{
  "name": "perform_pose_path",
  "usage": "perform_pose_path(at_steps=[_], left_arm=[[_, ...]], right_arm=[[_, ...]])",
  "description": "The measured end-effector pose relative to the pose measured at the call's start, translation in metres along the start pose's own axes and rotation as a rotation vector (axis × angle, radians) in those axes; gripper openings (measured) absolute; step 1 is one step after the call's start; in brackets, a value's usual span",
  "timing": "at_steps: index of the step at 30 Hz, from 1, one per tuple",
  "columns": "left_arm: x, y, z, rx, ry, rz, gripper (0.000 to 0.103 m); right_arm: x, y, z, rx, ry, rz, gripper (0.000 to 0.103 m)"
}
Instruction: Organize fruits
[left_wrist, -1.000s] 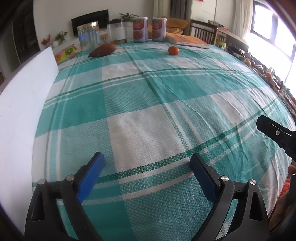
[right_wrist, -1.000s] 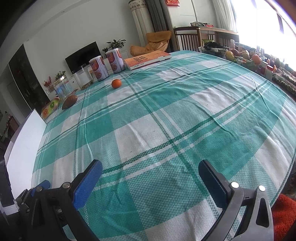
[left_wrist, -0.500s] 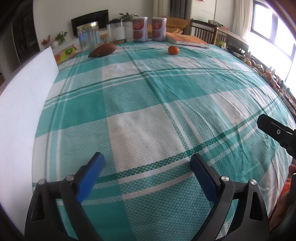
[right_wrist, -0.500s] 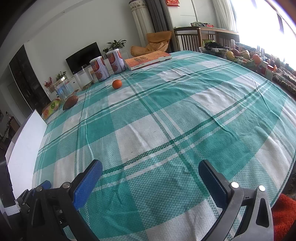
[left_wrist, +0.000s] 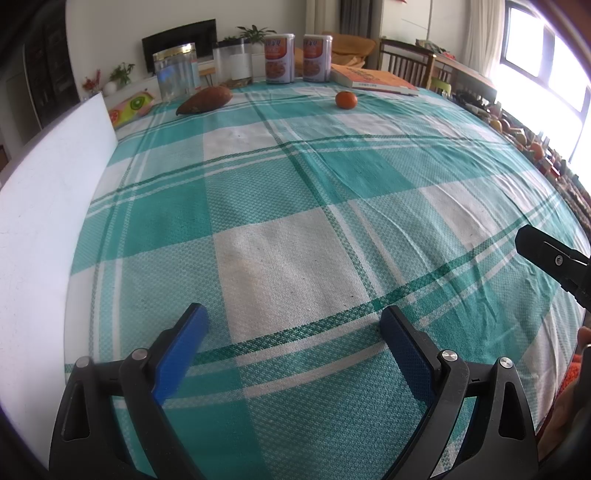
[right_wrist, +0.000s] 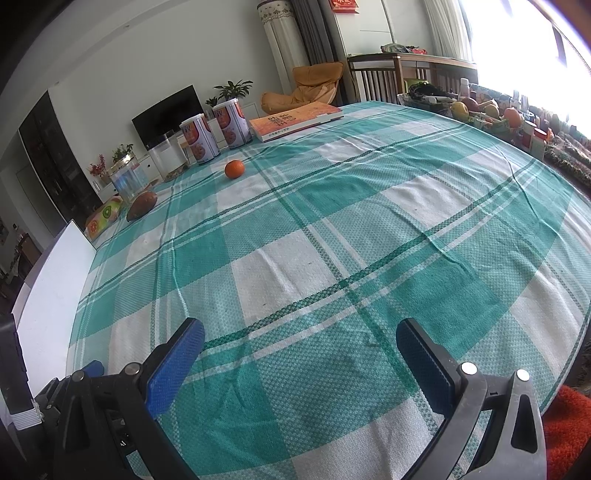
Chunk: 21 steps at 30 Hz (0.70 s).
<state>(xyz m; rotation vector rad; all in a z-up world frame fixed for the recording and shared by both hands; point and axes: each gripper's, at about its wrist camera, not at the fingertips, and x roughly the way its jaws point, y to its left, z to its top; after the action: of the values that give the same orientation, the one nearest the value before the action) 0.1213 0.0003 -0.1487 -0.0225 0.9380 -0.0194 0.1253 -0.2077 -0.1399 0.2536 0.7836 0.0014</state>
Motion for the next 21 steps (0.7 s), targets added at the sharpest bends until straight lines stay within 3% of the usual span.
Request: perform_pose_path(at_steps=[11,21], left_arm=[[-0.001,0.001,0.000,-0.007,-0.002,-0.009,0.096],[-0.026,0.025,0.021,-0.131,-0.038,-0.075,0.095]], right_arm=[[-0.001,0.002,0.003,0.007,-0.008,0.008,0.103],[0.000,-0.001,0.005,0.028,-0.007,0.031,0.103]])
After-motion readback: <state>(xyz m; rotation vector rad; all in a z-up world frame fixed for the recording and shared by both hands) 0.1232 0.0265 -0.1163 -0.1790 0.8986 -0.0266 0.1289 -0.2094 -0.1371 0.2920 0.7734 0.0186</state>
